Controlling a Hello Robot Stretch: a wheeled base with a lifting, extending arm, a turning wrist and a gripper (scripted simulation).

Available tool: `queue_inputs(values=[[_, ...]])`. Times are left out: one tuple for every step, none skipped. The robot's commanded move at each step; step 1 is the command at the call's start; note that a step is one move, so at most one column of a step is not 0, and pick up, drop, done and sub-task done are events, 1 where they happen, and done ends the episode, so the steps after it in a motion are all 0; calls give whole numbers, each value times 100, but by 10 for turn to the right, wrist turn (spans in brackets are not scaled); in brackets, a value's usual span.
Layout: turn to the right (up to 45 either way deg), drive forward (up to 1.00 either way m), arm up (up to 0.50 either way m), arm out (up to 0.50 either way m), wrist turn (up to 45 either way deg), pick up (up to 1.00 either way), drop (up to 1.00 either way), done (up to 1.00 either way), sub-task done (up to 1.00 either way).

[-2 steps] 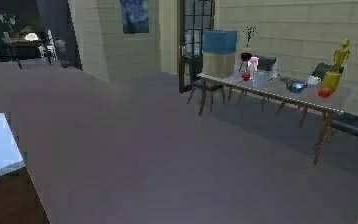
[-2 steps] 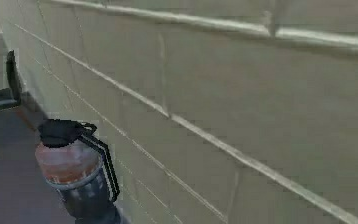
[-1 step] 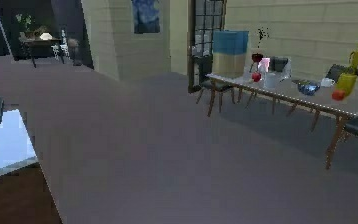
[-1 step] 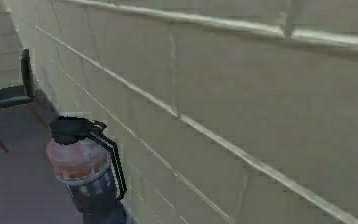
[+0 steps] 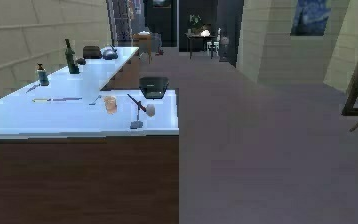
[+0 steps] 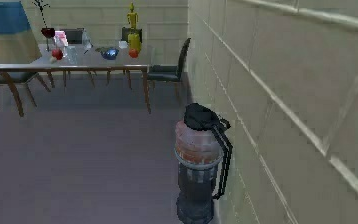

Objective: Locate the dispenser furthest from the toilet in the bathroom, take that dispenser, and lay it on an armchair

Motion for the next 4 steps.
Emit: queue_inputs(values=[[0, 10, 0, 0, 0, 0, 0, 0, 0], [450, 0, 0, 0, 0, 0, 0, 0, 0], [0, 75, 0, 0, 0, 0, 0, 0, 0], [-90, 0, 0, 0, 0, 0, 0, 0, 0]])
